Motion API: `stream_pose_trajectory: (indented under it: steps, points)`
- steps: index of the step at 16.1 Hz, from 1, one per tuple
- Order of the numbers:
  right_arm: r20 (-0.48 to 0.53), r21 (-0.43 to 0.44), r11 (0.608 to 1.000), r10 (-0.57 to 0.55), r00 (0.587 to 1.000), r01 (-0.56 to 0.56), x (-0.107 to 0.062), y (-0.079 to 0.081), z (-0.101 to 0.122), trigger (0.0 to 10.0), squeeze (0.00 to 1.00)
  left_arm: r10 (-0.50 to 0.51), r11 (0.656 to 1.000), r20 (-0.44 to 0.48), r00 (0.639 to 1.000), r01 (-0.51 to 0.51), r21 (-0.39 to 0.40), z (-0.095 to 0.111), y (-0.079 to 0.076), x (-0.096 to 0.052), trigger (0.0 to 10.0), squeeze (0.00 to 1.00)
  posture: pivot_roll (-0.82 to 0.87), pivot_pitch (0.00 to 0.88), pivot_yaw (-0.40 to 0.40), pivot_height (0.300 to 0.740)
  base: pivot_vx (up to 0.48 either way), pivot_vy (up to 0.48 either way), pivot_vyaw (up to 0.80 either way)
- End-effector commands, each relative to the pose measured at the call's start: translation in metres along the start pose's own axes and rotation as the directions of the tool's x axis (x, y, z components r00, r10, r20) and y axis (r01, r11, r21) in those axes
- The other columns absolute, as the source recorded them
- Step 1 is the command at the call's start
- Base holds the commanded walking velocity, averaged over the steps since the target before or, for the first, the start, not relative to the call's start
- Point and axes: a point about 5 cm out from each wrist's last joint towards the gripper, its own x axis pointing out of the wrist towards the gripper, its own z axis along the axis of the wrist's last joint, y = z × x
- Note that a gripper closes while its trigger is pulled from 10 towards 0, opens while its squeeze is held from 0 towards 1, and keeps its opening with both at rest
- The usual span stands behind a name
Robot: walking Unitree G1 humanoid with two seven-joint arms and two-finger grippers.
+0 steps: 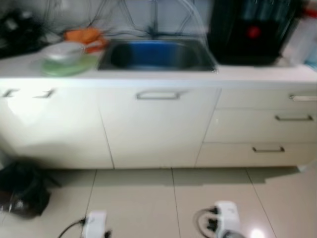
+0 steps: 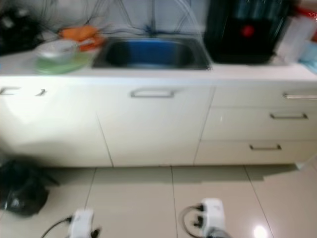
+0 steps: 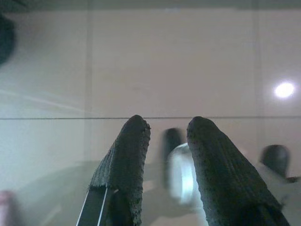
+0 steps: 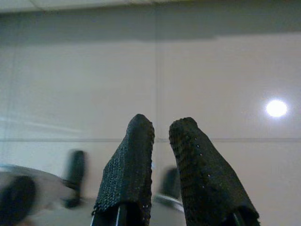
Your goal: Kitchen organization
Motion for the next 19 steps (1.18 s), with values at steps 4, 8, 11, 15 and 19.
stream_pose_trajectory:
  steps: [4, 8, 11, 15, 19]
  points:
    - [-0.021, -0.011, 0.999, -0.032, 0.999, 0.031, -0.0036, -0.0115, -0.0047, 10.0, 0.0, -0.012, 1.0, 0.039, 0.999, 0.011, 0.023, 0.0089, -0.009, 0.002, 10.0, 0.0, 0.06, 0.016, -0.004, 0.74, 0.0, 0.189, 0.0]
    - [-0.019, -0.009, 1.0, -0.029, 0.999, 0.029, -0.0033, -0.0109, -0.0042, 10.0, 0.0, -0.014, 1.0, 0.054, 0.998, 0.014, -0.003, 0.0102, -0.0096, 0.002, 10.0, 0.0, 0.07, 0.018, -0.009, 0.74, 0.0, 0.0, 0.0]
    - [-0.021, -0.013, 1.0, -0.027, 0.999, 0.027, -0.0032, -0.0108, -0.0041, 10.0, 0.0, -0.008, 1.0, 0.056, 0.998, 0.009, -0.011, 0.0104, -0.0084, 0.0019, 10.0, 0.0, 0.07, 0.019, -0.01, 0.74, 0.195, 0.0, 0.0]
    - [-0.016, -0.041, 0.999, -0.02, 1.0, 0.019, -0.0025, -0.0088, -0.0023, 10.0, 0.0, 0.006, 1.0, 0.055, 0.998, -0.006, -0.007, 0.0106, -0.0059, 0.0018, 10.0, 0.0, 0.08, 0.015, -0.011, 0.74, 0.419, 0.0, 0.0]
    - [-0.02, -0.039, 0.999, -0.02, 1.0, 0.019, -0.0023, -0.0081, -0.0028, 10.0, 0.0, 0.002, 1.0, 0.051, 0.999, -0.002, 0.0, 0.0096, -0.0068, 0.0017, 10.0, 0.0, 0.07, 0.016, -0.007, 0.74, 0.427, 0.0, 0.0]
